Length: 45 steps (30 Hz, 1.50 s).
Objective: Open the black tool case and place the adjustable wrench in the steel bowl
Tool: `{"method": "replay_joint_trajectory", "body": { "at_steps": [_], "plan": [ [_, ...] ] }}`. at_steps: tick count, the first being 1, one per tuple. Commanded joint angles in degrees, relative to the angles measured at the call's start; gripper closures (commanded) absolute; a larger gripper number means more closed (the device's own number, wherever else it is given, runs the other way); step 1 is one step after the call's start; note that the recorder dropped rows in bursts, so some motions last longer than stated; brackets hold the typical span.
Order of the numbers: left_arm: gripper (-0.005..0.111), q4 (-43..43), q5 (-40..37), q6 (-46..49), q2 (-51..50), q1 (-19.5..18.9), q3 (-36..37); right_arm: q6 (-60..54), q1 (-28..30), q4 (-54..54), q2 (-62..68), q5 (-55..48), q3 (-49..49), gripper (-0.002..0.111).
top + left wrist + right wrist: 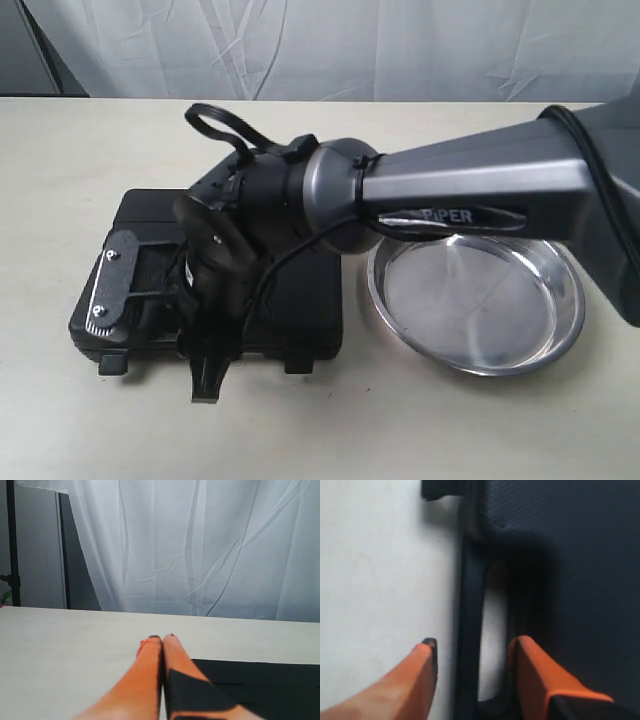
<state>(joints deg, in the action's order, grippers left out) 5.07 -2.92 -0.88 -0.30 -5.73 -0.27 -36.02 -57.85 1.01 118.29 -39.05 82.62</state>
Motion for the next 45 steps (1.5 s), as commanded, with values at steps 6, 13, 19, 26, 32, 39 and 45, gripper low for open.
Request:
{"method": "replay_joint_trajectory", "body": {
  "at_steps": [6, 13, 19, 26, 32, 39, 45],
  "plan": [
    [0.107, -0.2, 0.1, 0.0, 0.3, 0.3, 0.3, 0.1, 2.2, 1.0, 3.4, -3.0, 3.5, 0.061],
    [0.107, -0.2, 0.1, 0.0, 0.3, 0.3, 0.3, 0.1, 2.2, 1.0, 5.2, -3.0, 3.5, 0.063],
    [0.107, -0.2, 0.1, 0.0, 0.3, 0.3, 0.3, 0.1, 2.2, 1.0, 4.9, -2.9, 3.5, 0.108],
    [0.107, -0.2, 0.1, 0.0, 0.3, 0.3, 0.3, 0.1, 2.2, 1.0, 0.7, -3.3, 3.5, 0.108],
    [0.107, -0.2, 0.1, 0.0, 0.3, 0.3, 0.3, 0.1, 2.2, 1.0, -4.6, -2.2, 3.5, 0.108],
    [0.107, -0.2, 0.1, 0.0, 0.3, 0.3, 0.3, 0.1, 2.2, 1.2, -4.8, -1.7, 3.3, 0.108],
    [0.107, -0.2, 0.1, 0.0, 0.3, 0.3, 0.3, 0.1, 2.2, 4.5, -0.3, -2.8, 3.3, 0.108]
  ]
}}
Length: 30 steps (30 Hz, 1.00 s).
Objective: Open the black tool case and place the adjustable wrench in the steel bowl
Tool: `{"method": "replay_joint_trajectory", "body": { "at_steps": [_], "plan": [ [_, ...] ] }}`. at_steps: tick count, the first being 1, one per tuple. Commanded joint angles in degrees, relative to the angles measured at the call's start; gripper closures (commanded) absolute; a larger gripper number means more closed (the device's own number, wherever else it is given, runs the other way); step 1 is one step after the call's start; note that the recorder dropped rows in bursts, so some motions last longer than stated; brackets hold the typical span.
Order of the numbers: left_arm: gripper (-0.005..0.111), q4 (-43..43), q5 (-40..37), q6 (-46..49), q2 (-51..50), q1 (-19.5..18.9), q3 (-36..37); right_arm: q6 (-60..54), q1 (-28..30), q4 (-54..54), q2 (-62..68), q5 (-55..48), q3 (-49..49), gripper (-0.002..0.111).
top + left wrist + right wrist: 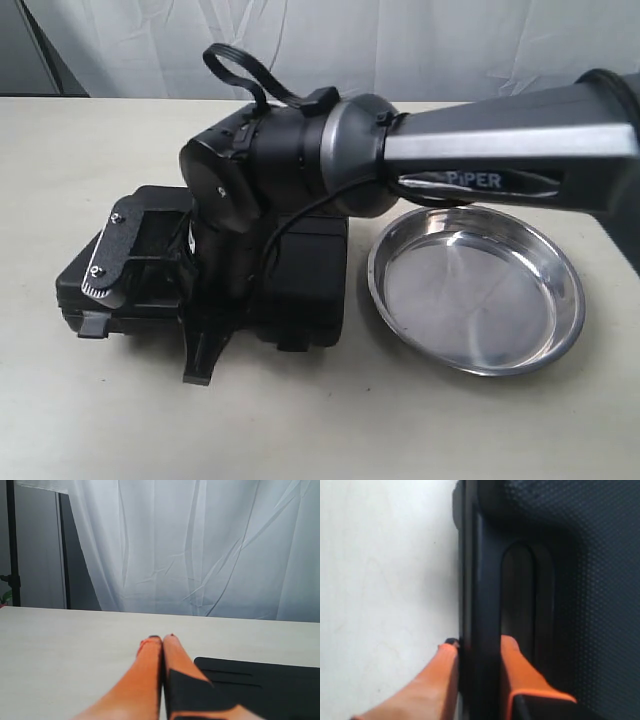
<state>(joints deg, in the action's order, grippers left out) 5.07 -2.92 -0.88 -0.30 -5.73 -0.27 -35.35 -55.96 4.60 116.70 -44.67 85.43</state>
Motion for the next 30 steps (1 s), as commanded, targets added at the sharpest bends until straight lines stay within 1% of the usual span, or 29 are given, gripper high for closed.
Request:
{"method": "replay_joint_trajectory", "body": {
  "at_steps": [1, 10, 14, 16, 18, 20, 25, 28, 30],
  "plan": [
    [0.107, -0.2, 0.1, 0.0, 0.3, 0.3, 0.3, -0.6, 0.4, 0.9, 1.8, 2.9, 0.5, 0.108],
    [0.107, -0.2, 0.1, 0.0, 0.3, 0.3, 0.3, -1.0, 0.4, 3.8, 4.4, 2.8, 0.5, 0.108],
    [0.107, -0.2, 0.1, 0.0, 0.3, 0.3, 0.3, -1.1, 0.5, 11.1, 2.8, 5.7, 0.5, 0.109],
    [0.107, -0.2, 0.1, 0.0, 0.3, 0.3, 0.3, -1.1, 0.5, 10.2, 3.3, 5.9, 0.5, 0.109],
    [0.107, -0.2, 0.1, 0.0, 0.3, 0.3, 0.3, -0.7, 0.5, 7.6, 3.6, 3.1, 0.5, 0.109],
    [0.107, -0.2, 0.1, 0.0, 0.3, 0.3, 0.3, 1.0, 0.5, 7.3, 2.2, 1.3, 0.7, 0.109],
    [0.107, -0.2, 0.1, 0.0, 0.3, 0.3, 0.3, 1.1, 0.6, 6.8, 1.0, 5.8, 0.6, 0.109],
    [0.107, -0.2, 0.1, 0.0, 0.3, 0.3, 0.3, 1.8, 0.6, 6.0, 1.5, 1.4, 0.6, 0.109],
    [0.107, -0.2, 0.1, 0.0, 0.3, 0.3, 0.3, 2.9, 0.6, 6.6, 1.3, 1.2, 0.6, 0.109]
  ]
}}
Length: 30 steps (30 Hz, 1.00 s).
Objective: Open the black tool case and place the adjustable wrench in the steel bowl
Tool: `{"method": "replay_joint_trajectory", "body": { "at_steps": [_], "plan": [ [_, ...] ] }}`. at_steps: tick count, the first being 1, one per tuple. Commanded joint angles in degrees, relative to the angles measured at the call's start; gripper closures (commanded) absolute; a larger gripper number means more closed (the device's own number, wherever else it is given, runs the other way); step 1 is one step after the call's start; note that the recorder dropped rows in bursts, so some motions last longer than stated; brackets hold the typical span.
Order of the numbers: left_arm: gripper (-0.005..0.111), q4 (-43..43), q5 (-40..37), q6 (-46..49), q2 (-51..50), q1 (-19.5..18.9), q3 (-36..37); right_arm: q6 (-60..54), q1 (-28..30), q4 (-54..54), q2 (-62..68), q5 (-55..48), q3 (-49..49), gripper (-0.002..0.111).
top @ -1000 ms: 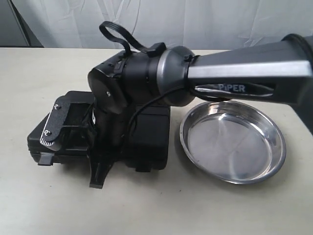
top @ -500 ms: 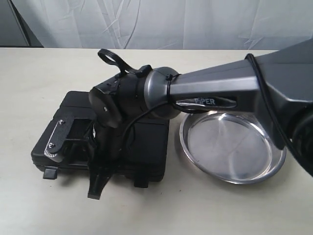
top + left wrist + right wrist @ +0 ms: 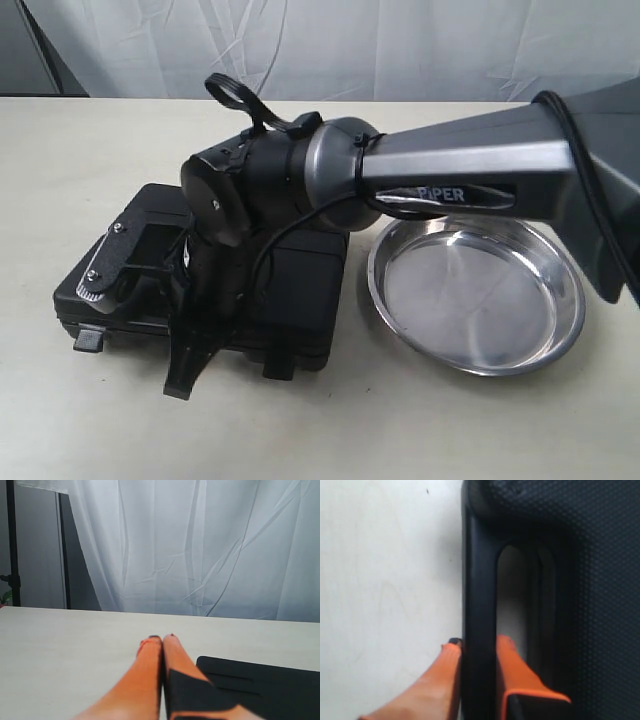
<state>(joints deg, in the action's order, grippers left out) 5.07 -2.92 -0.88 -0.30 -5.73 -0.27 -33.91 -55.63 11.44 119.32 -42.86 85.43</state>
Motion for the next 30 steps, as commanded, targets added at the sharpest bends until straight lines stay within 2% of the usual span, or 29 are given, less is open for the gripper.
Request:
{"method": "replay_joint_trajectory", "body": {
  "at_steps": [1, 22, 24, 30],
  "plan": [
    [0.107, -0.2, 0.1, 0.0, 0.3, 0.3, 0.3, 1.4, 0.3, 0.4, -1.3, -0.2, 0.6, 0.109],
    [0.107, -0.1, 0.0, 0.0, 0.3, 0.3, 0.3, 4.0, 0.3, -1.0, 1.1, 1.3, 0.6, 0.109],
    [0.107, -0.1, 0.0, 0.0, 0.3, 0.3, 0.3, 4.0, 0.3, -1.0, 1.8, 1.1, 0.6, 0.103],
    [0.107, -0.1, 0.0, 0.0, 0.3, 0.3, 0.3, 4.0, 0.2, -1.4, 2.6, 0.1, 0.6, 0.077]
  ]
}}
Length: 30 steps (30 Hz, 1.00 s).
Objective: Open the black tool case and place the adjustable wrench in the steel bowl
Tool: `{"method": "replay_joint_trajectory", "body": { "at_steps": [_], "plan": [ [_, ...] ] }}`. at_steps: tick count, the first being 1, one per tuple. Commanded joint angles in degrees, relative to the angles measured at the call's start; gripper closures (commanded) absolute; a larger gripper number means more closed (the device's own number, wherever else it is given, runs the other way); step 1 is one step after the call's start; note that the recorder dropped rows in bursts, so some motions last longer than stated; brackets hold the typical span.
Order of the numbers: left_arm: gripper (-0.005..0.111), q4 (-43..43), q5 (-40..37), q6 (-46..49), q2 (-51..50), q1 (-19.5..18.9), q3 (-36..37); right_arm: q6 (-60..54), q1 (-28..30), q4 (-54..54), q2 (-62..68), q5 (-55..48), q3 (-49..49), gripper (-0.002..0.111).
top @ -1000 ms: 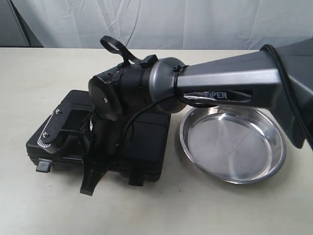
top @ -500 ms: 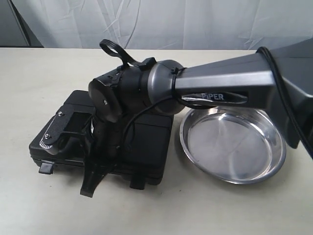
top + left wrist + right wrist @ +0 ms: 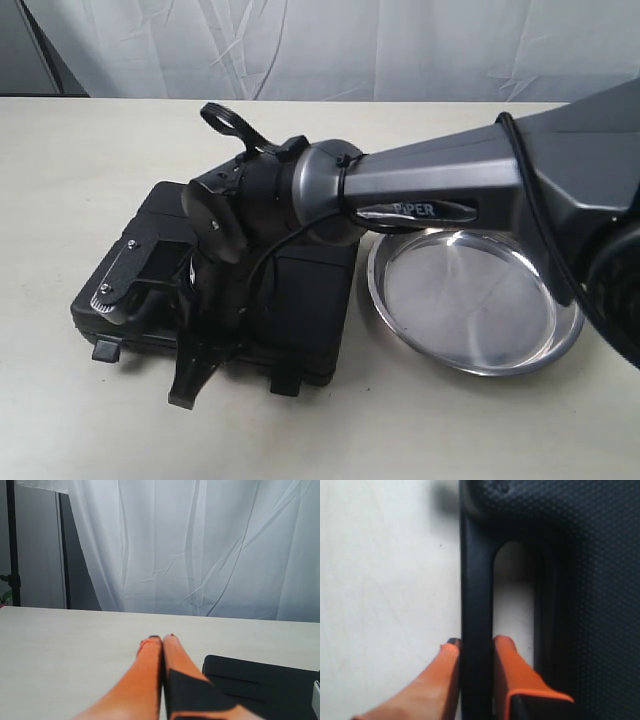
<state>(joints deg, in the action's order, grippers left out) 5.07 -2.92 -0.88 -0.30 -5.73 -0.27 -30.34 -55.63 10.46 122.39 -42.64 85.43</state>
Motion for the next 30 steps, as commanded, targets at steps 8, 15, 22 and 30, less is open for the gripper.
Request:
{"method": "replay_joint_trajectory", "body": {
  "at_steps": [8, 15, 22, 30],
  "plan": [
    [0.107, -0.1, 0.0, 0.0, 0.3, 0.3, 0.3, 0.2, 0.2, -1.7, -0.7, 0.1, 0.6, 0.109],
    [0.107, -0.1, 0.0, 0.0, 0.3, 0.3, 0.3, 0.3, 0.2, -2.5, -6.0, 1.5, 0.6, 0.109],
    [0.107, -0.1, 0.1, 0.0, 0.3, 0.3, 0.3, 4.6, 0.3, -12.3, -10.9, 2.7, 0.9, 0.109],
    [0.107, -0.1, 0.1, 0.0, 0.3, 0.3, 0.3, 8.5, 0.3, -15.9, -14.7, 3.5, 6.5, 0.109]
  ]
}}
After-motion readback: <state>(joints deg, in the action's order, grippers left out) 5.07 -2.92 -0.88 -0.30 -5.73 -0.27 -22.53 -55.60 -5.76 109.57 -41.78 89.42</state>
